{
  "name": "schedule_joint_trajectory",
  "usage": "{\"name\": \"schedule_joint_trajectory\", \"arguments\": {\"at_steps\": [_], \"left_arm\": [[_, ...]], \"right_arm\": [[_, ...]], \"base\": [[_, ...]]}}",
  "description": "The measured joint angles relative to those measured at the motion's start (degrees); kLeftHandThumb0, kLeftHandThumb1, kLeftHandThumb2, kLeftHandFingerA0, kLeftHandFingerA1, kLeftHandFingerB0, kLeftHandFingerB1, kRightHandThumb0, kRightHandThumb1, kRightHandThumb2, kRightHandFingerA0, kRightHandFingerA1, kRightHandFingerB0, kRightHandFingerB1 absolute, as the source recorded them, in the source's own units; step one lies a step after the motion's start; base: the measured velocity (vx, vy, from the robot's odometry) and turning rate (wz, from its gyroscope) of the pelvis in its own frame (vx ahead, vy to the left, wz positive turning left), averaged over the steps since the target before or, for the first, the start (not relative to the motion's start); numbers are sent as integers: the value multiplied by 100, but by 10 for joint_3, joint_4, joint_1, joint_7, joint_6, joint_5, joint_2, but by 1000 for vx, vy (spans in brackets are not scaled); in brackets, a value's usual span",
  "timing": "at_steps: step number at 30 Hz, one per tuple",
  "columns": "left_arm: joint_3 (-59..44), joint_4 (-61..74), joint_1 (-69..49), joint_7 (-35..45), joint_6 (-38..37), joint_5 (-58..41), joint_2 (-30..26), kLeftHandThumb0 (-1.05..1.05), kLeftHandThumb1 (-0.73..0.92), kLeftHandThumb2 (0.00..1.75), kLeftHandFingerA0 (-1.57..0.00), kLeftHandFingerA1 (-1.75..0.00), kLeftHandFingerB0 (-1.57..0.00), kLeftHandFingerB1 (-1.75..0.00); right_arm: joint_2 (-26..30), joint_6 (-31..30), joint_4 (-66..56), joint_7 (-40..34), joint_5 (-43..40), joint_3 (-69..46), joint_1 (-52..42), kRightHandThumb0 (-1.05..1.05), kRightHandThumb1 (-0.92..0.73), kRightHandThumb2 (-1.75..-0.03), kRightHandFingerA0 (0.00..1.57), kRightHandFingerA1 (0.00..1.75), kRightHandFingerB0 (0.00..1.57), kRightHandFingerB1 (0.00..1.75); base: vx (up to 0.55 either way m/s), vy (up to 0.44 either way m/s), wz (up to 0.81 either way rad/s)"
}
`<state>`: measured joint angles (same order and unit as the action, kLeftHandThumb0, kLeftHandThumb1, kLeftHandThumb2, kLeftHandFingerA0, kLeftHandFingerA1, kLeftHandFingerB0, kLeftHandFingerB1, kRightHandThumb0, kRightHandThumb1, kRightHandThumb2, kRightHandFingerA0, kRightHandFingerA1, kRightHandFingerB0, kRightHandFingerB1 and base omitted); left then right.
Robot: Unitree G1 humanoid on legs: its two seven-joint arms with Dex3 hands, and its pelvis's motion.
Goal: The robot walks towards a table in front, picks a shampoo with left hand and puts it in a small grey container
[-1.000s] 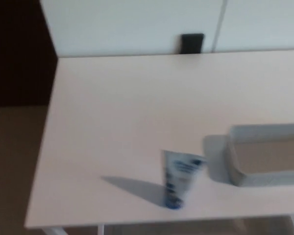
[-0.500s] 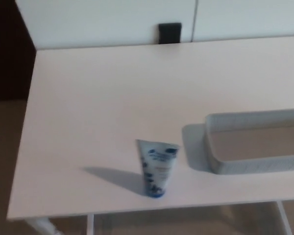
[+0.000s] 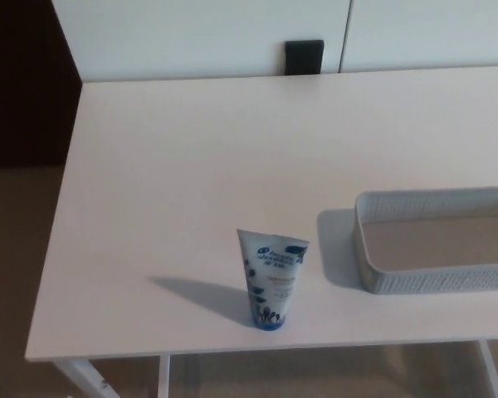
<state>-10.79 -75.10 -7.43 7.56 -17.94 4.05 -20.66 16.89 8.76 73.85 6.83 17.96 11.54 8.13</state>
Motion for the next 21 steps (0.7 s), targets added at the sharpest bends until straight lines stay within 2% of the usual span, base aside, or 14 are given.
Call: {"name": "schedule_joint_trajectory", "arguments": {"at_steps": [10, 11, 13, 15, 16, 17, 18, 21], "left_arm": [[0, 2, -1, 3, -2, -1, -3, -38, 24, 86, -6, -56, 0, -53], [-2, 3, -3, 3, -5, -2, -3, -69, 42, 76, -11, -60, -3, -38], [-16, 5, -6, 5, -11, -8, -3, -64, 39, 79, 0, -57, -5, -26], [-44, 14, -13, 12, -23, -22, 0, -64, 39, 79, 0, -57, -5, -26], [-60, 20, -16, 18, -30, -31, 1, -60, 37, 78, 0, -41, 0, -26], [-77, 31, -19, 27, -37, -42, 3, -62, 38, 78, 0, -38, 0, -28], [-88, 45, -23, 35, -41, -49, 4, -66, 42, 77, -4, -44, 0, -26], [-118, 118, -34, 65, -51, -77, 5, -66, 42, 77, -4, -44, 0, -26]], "right_arm": [[-1, -2, 0, 0, 3, 10, 4, -38, -70, -61, 65, 47, 53, 40], [-1, -2, 0, 0, 4, 11, 4, -38, -70, -61, 64, 46, 53, 40], [-3, -3, 0, 0, 4, 12, 4, -38, -70, -61, 65, 46, 54, 40], [-3, -3, 0, 0, 4, 13, 2, -38, -70, -61, 65, 46, 54, 40], [-3, -3, 0, 0, 4, 13, 2, -37, -69, -60, 67, 47, 53, 40], [-3, -3, 0, 0, 4, 13, 2, -37, -69, -60, 68, 47, 54, 40], [-3, -3, 0, 0, 4, 13, 1, -37, -69, -60, 69, 47, 55, 40], [-4, -3, -1, 0, 3, 12, 4, -37, -69, -60, 69, 47, 55, 40]], "base": [[0, 0, 0], [0, 0, 0], [0, 0, 0], [0, 0, 0], [0, 0, 0], [0, 0, 0], [0, 0, 0], [0, 0, 0]]}}
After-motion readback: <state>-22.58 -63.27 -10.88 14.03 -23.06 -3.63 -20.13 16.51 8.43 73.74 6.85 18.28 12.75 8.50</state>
